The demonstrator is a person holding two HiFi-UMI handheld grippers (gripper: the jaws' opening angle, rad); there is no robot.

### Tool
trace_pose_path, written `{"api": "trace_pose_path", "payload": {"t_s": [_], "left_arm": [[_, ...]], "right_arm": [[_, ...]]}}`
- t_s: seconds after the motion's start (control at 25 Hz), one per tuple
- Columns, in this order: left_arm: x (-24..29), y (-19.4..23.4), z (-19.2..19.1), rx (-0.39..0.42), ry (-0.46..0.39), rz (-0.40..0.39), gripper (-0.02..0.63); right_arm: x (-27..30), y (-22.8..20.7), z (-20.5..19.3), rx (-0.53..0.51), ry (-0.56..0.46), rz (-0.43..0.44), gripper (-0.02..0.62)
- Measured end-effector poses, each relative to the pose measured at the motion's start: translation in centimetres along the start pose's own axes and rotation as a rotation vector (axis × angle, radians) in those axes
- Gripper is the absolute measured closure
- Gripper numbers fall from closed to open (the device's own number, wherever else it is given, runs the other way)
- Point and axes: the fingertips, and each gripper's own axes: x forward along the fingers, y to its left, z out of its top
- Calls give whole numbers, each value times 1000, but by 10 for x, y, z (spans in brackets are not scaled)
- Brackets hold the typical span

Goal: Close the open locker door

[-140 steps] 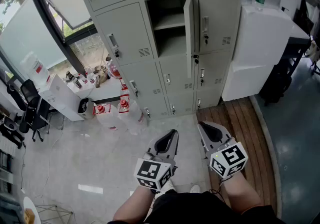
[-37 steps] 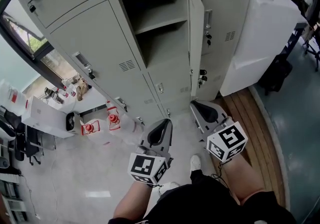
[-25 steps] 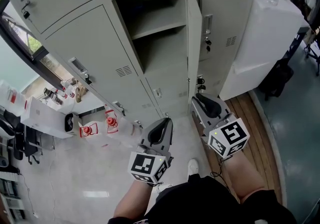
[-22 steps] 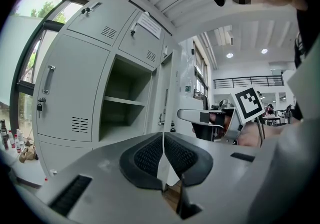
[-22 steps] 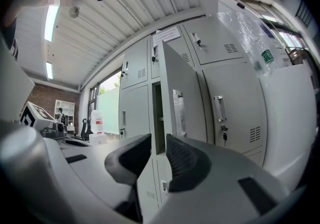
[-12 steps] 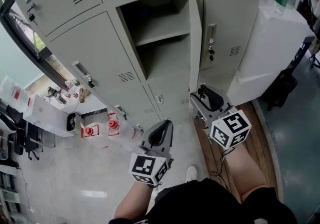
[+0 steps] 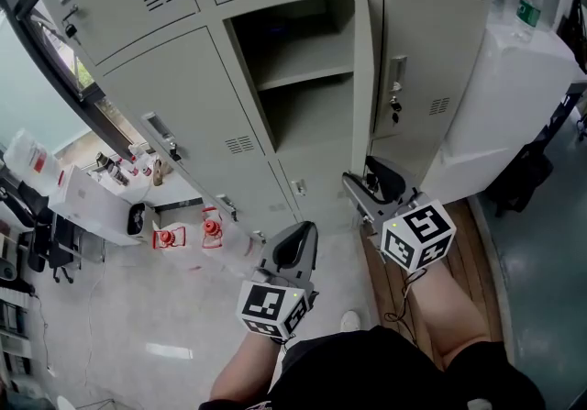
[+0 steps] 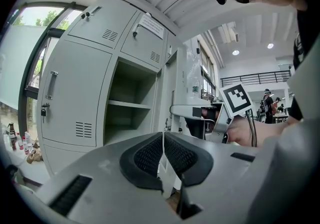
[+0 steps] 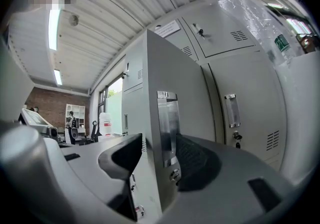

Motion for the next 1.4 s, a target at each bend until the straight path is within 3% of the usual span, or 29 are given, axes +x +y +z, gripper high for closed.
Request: {"api": "trace_pose_path", "payload": {"t_s": [0.2, 1.16, 1.4], "left_arm": [[3, 2, 2, 5, -1, 17, 584], [-18, 42, 1, -1, 7, 168, 583], [-12, 60, 2, 4, -5, 158, 583]], "right_arm": [[5, 3, -1, -68, 26, 10, 399], [56, 32, -3, -72, 20, 43, 405], [81, 40, -3, -82, 13, 52, 407]]}}
